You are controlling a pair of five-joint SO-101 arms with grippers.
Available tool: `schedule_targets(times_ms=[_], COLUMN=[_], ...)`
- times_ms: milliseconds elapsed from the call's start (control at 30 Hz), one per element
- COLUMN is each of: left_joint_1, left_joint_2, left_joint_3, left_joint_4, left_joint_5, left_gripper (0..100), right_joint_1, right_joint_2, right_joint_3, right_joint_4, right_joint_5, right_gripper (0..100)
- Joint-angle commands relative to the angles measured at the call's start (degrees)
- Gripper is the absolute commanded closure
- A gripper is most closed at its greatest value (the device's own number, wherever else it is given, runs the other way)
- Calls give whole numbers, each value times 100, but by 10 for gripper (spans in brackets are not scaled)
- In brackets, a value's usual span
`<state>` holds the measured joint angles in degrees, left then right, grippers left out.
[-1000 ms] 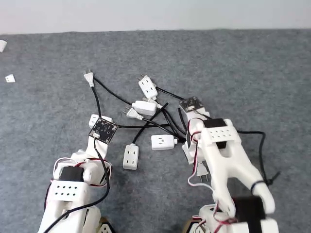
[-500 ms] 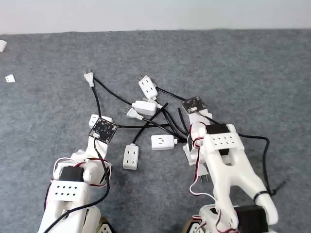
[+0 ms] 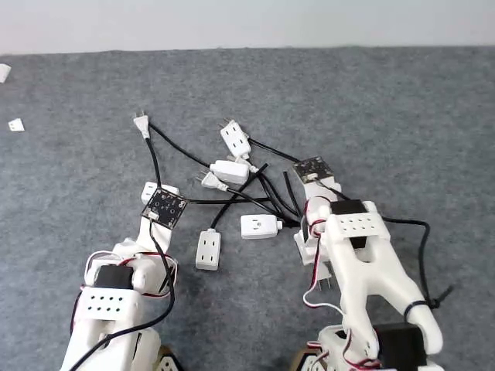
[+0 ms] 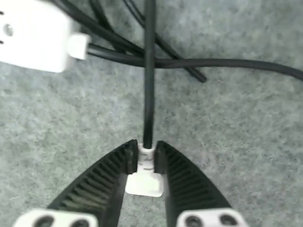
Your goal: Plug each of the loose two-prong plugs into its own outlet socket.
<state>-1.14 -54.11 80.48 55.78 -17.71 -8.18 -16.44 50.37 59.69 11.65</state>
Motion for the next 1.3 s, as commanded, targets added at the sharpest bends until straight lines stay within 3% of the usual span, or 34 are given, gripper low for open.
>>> schedule_targets(times_ms=[0,333,500,833,1267], left_joint_1=[-35,-35,-35,-35,-35], left_joint_2=[-88,-88,-88,-88,-88], left_joint_3=[4,4,4,4,4], left_joint_4=[-97,-105,-105,-97,-97], left_joint_5=[-53,-53,-53,-53,-53], left_gripper=[865,865,865,865,865], right_joint_1=[198,233,40,57,470], right_joint_2=[13,13,-40,-4,-40], right_joint_3=[-53,-53,-53,-44,9], right_joint_4=[-101,-48,189,92,-119], right_joint_5=[-53,-18,-18,-18,44], right_gripper=[966,946,874,894,991])
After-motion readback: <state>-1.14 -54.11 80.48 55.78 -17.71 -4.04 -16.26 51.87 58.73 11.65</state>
